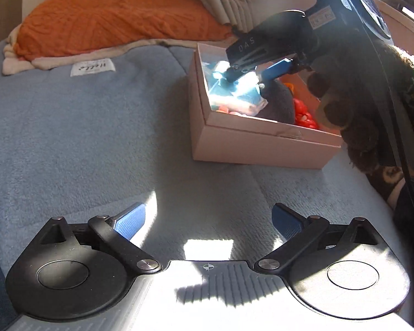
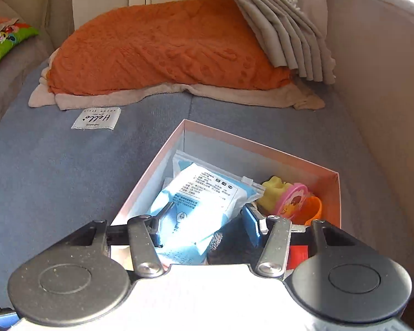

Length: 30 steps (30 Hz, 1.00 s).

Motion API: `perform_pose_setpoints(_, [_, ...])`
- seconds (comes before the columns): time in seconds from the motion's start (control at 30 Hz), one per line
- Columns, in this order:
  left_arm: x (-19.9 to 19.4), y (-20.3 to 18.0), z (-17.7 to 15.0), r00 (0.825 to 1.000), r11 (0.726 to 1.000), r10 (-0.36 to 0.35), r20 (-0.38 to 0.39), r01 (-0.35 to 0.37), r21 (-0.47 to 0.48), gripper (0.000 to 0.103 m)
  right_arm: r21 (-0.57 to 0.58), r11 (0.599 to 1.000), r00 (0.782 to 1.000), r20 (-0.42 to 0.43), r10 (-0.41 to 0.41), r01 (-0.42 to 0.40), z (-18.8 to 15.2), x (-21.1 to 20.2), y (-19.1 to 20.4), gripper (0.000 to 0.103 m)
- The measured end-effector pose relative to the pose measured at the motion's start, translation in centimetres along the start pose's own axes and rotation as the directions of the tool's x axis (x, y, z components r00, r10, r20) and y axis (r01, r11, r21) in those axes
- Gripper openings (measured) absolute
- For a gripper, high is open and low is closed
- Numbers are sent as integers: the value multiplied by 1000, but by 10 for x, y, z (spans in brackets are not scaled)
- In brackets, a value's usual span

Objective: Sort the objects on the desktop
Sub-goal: 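Open both tools and withdraw them from the pink box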

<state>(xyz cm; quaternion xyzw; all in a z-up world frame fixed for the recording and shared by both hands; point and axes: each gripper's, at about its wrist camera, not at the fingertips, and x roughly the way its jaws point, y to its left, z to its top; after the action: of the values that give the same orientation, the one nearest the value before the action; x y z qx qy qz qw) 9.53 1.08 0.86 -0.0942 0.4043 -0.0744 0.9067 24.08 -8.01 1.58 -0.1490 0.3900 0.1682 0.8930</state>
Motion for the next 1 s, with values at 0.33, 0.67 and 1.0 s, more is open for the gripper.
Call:
perform_pose_setpoints(0.33, [16,3,-10,993,993,117,-23,-116,36,102,93,994,997,67,49,-55,-6,-11,-3,55])
perform_pose_setpoints(0.67, [-10,-19,-27,995,987,103,6,-102,127,103,242,970,998,53,-46,32,-118,-119,-42,103])
perform_pose_setpoints(1.0, [-108,-49,-72,968,978,94,231,-133,163,103,156,983,995,-27,-98,101,-248,-106,-24,103])
